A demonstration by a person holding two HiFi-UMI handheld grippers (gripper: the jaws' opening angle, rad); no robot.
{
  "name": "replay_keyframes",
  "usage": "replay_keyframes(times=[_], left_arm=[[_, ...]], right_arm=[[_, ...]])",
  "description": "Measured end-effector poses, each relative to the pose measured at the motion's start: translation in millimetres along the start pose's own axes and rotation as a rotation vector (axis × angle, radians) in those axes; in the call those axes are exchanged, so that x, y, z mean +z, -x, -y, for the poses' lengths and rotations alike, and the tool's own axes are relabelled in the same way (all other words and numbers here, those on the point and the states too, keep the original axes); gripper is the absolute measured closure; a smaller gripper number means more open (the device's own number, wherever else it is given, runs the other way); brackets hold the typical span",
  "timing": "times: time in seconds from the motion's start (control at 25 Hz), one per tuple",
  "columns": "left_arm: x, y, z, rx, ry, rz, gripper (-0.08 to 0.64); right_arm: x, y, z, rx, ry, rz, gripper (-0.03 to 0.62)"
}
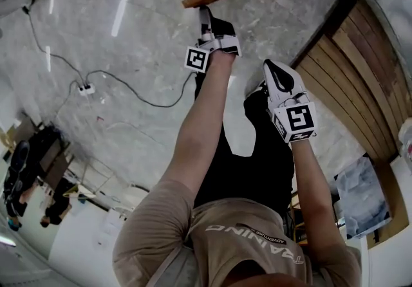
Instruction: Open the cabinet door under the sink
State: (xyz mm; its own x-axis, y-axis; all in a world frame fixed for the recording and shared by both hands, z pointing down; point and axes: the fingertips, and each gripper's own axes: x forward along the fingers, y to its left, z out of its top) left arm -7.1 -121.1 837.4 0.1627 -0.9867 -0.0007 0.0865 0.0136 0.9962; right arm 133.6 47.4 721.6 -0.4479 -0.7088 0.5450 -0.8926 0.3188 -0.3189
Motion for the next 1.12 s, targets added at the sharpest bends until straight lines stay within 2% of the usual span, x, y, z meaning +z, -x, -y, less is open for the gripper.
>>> replay_keyframes(times=[0.2, 0.44, 0.76, 0.92, 1.12], left_arm=[[-8.6, 25.3, -2.2, 0.006, 0.001, 0.088, 0.463], [-32.2, 64.3, -8.0, 0.028, 0.006, 0.138, 0.465], [-67.1, 98.7, -18.5, 0.044, 0.008, 0.150, 0.465], [-90.7, 107.1, -18.8, 0.060, 0.001, 0.089, 0.465], [-92.1, 112.5, -19.4, 0.080, -0.005, 0.100, 0.466]], right_arm=[[-2.9, 10.1, 11.1, 0.056, 0.030, -0.008, 0.591], [-0.6, 21.9, 25.0, 0.101, 0.075, -0.003, 0.591], [4.1, 32.6, 41.2, 0.128, 0.115, 0.004, 0.591], [0.8, 41.0, 48.5, 0.126, 0.111, 0.006, 0.591], [-1.2, 53.5, 45.3, 0.131, 0.111, 0.009, 0.592]])
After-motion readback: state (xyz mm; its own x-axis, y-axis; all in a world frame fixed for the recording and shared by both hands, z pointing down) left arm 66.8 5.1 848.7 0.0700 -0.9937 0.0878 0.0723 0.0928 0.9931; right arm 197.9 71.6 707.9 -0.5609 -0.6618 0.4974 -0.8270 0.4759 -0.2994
